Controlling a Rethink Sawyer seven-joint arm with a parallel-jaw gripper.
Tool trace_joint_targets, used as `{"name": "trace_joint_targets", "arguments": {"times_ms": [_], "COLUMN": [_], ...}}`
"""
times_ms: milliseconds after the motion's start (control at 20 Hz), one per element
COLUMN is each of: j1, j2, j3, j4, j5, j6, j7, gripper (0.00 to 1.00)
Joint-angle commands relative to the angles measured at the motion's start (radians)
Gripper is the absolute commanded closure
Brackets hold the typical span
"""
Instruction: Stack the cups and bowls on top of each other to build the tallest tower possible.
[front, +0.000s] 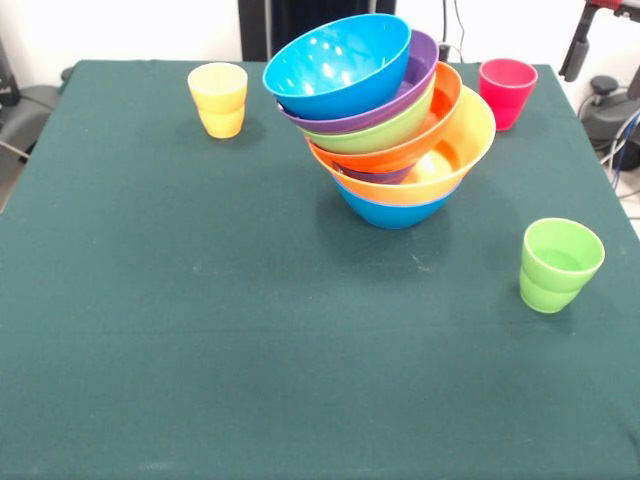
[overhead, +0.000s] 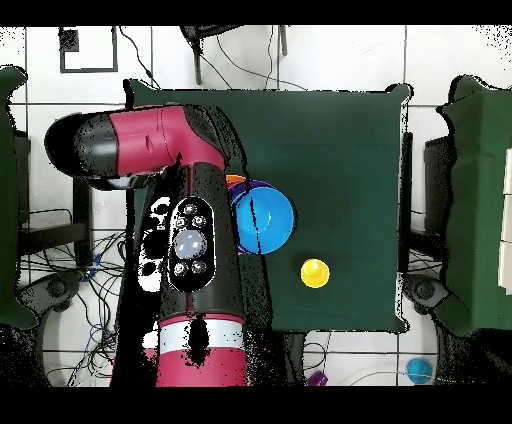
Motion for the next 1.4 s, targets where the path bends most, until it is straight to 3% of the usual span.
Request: {"name": "trace_joint_targets", "arguments": {"times_ms": [50, 1400], "j1": [-0.012, -0.006], "j2": [0.018, 0.234], "j3": [0.042, 0.071], "j4": [0.075, -0.327], "j5": [-0.004, 0.021], "j6": [-0.044, 0.109], "j7": [0.043, 0.031], "gripper": [0.00, 0.00]}}
